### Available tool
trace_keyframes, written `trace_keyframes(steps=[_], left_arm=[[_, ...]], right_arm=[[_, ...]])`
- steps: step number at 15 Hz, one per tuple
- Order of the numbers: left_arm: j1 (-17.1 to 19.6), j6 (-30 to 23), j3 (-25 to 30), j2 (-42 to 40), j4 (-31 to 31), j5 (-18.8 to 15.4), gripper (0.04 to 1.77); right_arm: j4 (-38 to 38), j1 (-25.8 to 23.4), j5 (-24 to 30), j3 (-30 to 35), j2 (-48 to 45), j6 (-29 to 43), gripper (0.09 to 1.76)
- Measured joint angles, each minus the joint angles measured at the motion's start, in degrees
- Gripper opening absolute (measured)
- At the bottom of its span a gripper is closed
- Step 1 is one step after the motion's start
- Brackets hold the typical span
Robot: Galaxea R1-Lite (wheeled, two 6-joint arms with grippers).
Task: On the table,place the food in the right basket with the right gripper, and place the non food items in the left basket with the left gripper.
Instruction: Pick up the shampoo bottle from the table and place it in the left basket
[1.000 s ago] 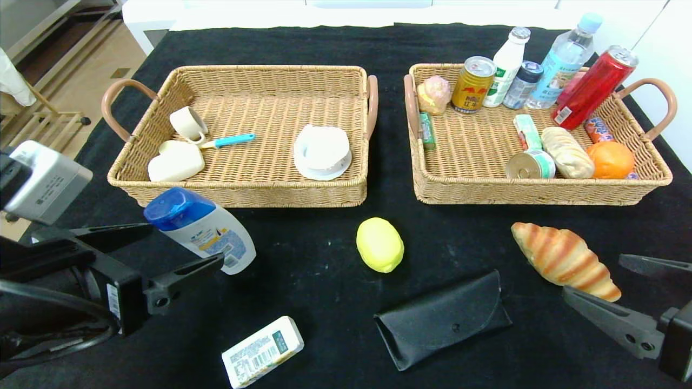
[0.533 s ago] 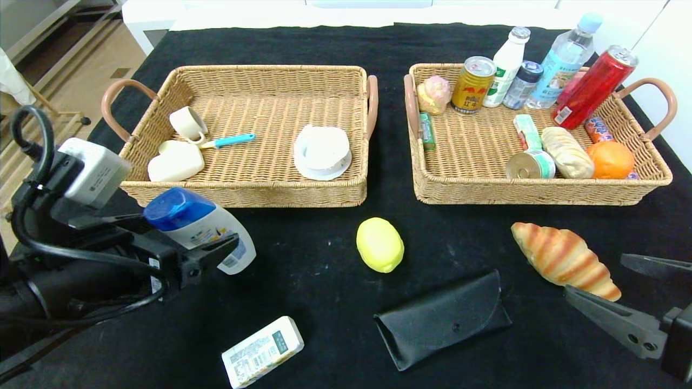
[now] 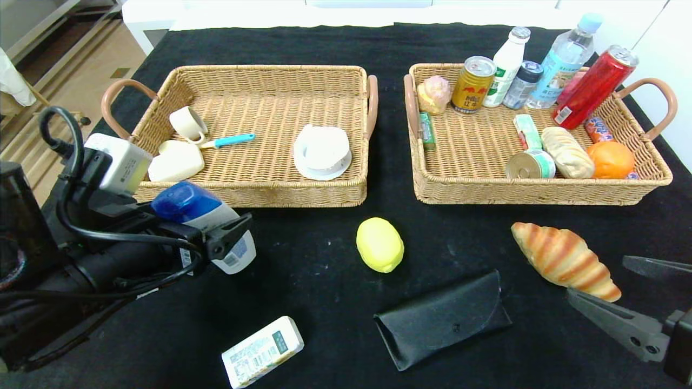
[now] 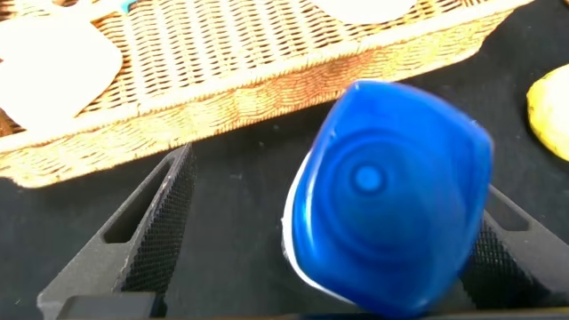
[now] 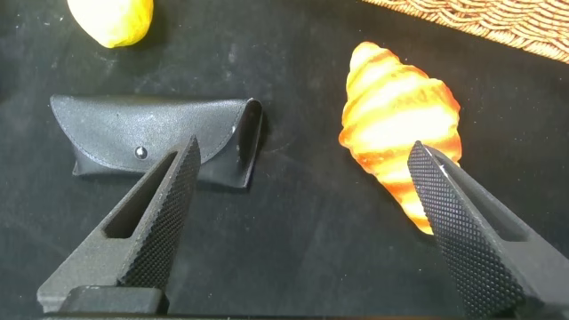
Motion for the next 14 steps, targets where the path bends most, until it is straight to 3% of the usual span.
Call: trace_keyframes(steps=[4, 7, 9, 12, 14], left_arm=[[0.02, 0.05, 0.44, 0.96, -0.28, 0.05, 1.69], [-0.04, 0.2, 0.71, 0.96, -0.22, -0.13, 1.17], [-0.1, 0.22, 0.82, 0.96, -0.17, -0.15, 0.94], [-0.21, 0.33, 0.85, 0.96, -0.11, -0.2, 0.67], [-0.3, 0.41, 1.01, 0.96, -0.13, -0.17, 0.67]], right_arm=[[-0.05, 0.0, -0.02, 0.0, -0.09, 0.0, 1.71], [0.01, -0.05, -0.02, 0.0, -0.22, -0.02, 1.71], [0.04, -0.09, -0.02, 0.0, -0.3, -0.02, 1.71], [0.01, -0.09, -0.02, 0.0, -0.35, -0.07, 1.71], [0.09, -0.09, -0.02, 0.0, -0.35, -0.1, 1.71]])
